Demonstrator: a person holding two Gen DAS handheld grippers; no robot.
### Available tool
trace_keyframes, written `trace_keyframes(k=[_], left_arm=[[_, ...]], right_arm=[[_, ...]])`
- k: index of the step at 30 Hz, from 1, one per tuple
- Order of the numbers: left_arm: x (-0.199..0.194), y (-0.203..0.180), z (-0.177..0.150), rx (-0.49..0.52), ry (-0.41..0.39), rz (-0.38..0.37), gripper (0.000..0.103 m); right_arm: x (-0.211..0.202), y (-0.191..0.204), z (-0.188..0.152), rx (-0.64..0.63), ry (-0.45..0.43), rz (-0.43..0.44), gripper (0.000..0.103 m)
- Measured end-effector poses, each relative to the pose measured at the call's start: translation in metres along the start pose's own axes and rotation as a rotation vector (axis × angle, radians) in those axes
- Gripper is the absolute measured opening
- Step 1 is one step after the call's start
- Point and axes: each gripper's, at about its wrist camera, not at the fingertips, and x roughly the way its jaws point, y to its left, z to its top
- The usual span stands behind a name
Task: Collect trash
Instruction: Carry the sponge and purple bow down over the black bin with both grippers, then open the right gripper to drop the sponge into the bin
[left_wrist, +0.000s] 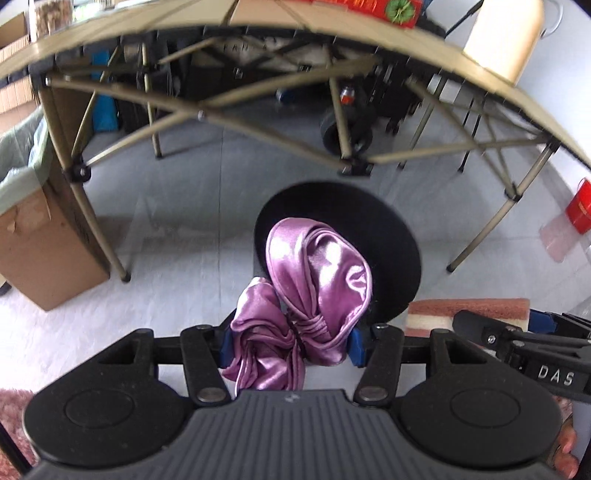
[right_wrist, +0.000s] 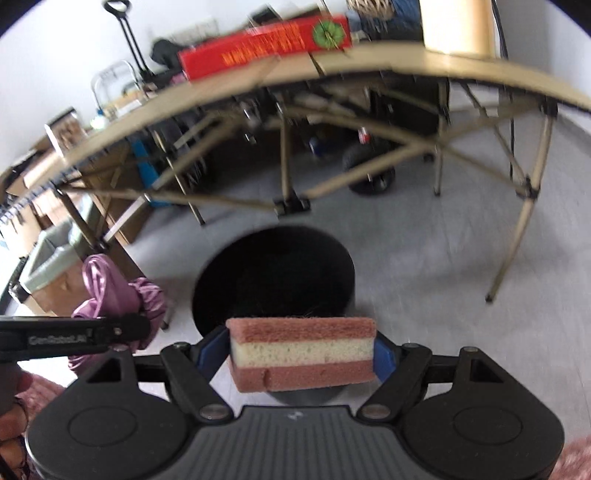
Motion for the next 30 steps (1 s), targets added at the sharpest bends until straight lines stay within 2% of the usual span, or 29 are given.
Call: trace_keyframes(k=[8, 15, 21, 27, 30], left_arm=[[0.034, 0.016, -0.007, -0.047, 0.11, 0.0, 0.055], [0.049, 0.021, -0.008, -0.052, 0.147, 0.012, 0.055], [0.051, 0.022, -0.008, -0.06, 0.154, 0.031, 0.055], [0.056, 0.027, -0.003, -0.09, 0.164, 0.06, 0.055], [0.056, 0.03, -0.002, -0.101, 0.162, 0.07, 0.055]], right_arm=[[0.029, -0.004, -0.009, 0.011, 0.122, -0.018, 0.077], [0.047, -0.006, -0.013, 0.01, 0.185, -0.031, 0.077], [0.043, -0.003, -0.006, 0.0, 0.175, -0.009, 0.077], [0.033, 0.006, 0.013, -0.041, 0.1, 0.003, 0.077], [0.037, 0.012, 0.023, -0.058, 0.089, 0.008, 0.077]])
